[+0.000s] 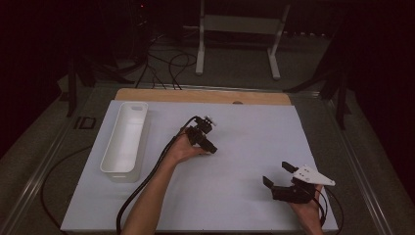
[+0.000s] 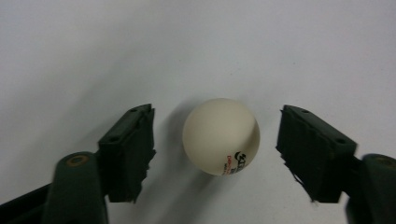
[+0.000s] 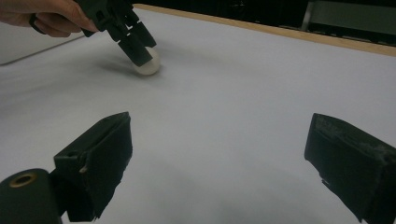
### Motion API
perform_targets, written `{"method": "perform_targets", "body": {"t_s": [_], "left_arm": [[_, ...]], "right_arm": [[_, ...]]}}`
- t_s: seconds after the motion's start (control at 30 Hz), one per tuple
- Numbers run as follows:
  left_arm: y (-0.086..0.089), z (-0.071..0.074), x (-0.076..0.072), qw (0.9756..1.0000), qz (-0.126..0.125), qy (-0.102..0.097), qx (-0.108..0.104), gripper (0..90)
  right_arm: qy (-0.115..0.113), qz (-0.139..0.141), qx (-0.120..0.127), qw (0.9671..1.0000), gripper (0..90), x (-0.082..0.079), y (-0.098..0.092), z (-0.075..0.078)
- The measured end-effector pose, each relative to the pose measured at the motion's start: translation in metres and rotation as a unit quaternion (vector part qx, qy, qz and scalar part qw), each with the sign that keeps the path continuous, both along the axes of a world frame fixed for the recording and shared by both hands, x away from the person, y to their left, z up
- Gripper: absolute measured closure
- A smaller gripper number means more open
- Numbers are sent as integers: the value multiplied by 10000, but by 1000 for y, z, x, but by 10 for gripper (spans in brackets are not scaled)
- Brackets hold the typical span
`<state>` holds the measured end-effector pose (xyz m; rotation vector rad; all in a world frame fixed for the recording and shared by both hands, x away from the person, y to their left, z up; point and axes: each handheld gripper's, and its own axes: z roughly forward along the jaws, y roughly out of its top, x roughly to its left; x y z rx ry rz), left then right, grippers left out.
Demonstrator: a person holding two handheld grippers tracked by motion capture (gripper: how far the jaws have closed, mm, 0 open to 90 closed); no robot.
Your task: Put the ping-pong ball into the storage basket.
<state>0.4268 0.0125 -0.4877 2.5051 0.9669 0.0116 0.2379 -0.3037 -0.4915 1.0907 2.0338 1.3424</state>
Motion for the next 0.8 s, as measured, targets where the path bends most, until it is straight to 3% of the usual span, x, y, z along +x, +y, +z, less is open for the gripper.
{"method": "perform_targets", "body": {"t_s": [0.37,0.8], "left_arm": [[-3,-4,-2,9998,-154,44,154,499],[0,5,-1,9998,-72,-56,180,511]], "right_arm": [[0,-4,9,10000,74,0,0,0],[15,9,22,10000,74,0,0,-1]]}}
